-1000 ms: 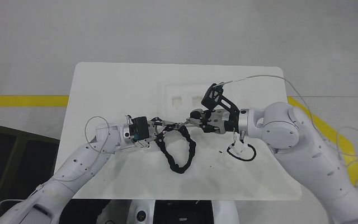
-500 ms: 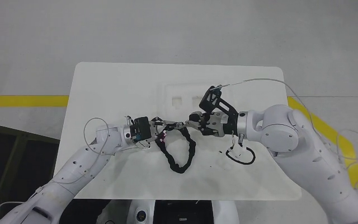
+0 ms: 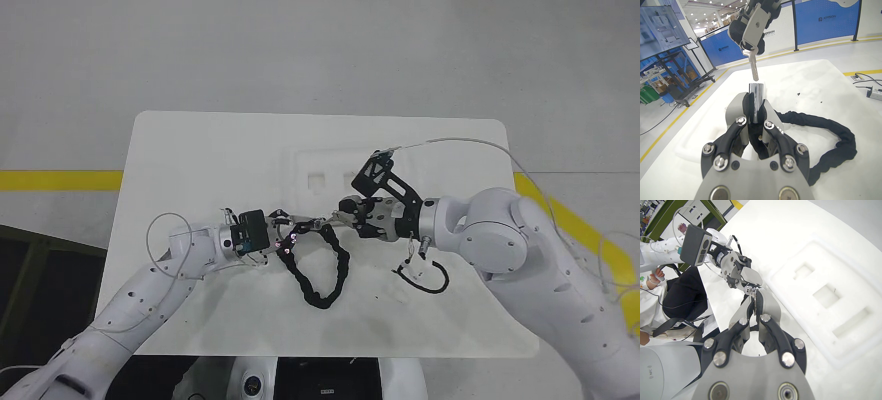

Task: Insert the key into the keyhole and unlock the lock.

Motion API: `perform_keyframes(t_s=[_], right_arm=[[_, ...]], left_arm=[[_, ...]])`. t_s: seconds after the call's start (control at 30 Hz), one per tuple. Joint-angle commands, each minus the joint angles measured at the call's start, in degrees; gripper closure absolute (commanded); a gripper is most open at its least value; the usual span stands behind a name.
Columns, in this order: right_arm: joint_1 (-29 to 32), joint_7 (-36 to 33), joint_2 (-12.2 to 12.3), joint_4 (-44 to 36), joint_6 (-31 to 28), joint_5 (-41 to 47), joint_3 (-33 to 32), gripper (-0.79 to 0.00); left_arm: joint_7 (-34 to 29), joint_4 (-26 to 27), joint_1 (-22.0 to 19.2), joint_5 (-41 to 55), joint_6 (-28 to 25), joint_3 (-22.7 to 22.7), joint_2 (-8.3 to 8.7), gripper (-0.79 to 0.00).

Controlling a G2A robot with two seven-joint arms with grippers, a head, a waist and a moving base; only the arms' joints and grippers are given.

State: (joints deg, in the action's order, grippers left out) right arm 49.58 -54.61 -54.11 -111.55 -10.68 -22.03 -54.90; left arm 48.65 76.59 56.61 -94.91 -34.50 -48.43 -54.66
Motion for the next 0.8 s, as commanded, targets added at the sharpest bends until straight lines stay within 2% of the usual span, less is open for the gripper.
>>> perform_keyframes(t_s=[0.0, 0.77], right_arm=[[0.00, 0.10, -0.08, -0.01, 0.02, -0.04, 0.03, 0.000], [-0.20, -0.33, -1.03, 0.36, 1.29, -2.51, 1.12, 0.000]], left_arm=[[-0.11, 0.04, 0.12, -0.15, -0.07, -0.13, -0.03, 0.000], [-0.57, 0.14, 0.83, -0.97, -0.75, -1.46, -0.55, 0.000]])
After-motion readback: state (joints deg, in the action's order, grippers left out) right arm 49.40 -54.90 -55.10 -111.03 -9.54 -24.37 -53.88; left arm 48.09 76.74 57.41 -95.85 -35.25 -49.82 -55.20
